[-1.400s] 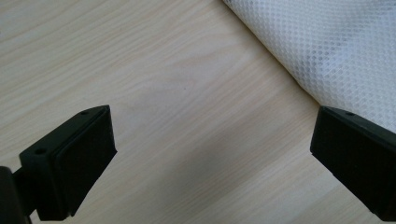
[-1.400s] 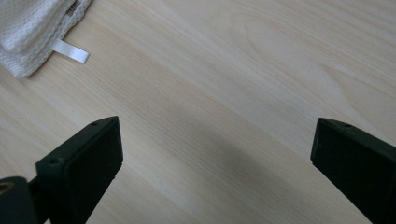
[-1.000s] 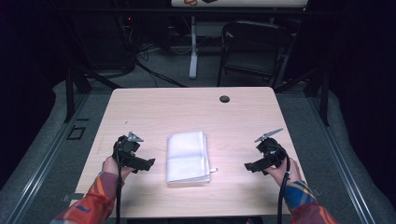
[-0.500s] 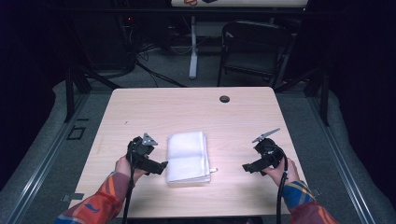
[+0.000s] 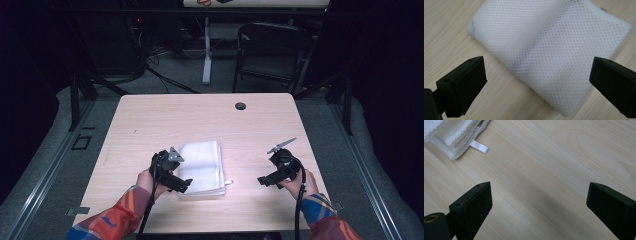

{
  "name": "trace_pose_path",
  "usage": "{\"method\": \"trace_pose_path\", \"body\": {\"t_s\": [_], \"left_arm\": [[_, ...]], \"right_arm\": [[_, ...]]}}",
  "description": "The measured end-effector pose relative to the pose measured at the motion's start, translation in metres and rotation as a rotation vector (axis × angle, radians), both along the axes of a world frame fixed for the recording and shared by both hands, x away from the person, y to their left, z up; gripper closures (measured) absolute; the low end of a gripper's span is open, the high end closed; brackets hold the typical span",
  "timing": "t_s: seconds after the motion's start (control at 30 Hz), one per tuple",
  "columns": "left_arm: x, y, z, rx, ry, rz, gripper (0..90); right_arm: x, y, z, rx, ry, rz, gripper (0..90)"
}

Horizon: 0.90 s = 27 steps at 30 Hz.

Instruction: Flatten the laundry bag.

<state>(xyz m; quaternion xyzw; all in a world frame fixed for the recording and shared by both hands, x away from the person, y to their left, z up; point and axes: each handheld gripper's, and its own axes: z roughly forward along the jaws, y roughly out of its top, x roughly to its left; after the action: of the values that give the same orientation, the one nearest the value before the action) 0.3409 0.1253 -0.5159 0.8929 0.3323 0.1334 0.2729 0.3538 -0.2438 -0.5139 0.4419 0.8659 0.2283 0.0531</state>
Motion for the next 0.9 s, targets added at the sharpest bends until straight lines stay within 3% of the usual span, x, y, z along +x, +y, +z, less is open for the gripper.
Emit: {"method": "trace_pose_path", "body": {"t_s": [0.5,0.57,0.63,0.9], "left_arm": [[-0.005,-0.033,-0.017,0.032,0.030,-0.104,4.2],[-0.007,-0.037,-0.019,0.043,0.028,-0.116,5.7],[-0.008,-0.042,-0.021,0.047,0.027,-0.129,6.5],[-0.008,-0.052,-0.026,0.075,0.024,-0.157,9.1]], "right_arm": [[-0.001,0.004,-0.002,-0.005,0.010,0.016,8.8],[-0.002,0.005,-0.004,0.019,-0.006,-0.002,8.9],[-0.001,0.004,-0.002,-0.022,0.012,0.029,9.2],[-0.002,0.006,-0.002,-0.037,0.008,0.036,10.2]]}}
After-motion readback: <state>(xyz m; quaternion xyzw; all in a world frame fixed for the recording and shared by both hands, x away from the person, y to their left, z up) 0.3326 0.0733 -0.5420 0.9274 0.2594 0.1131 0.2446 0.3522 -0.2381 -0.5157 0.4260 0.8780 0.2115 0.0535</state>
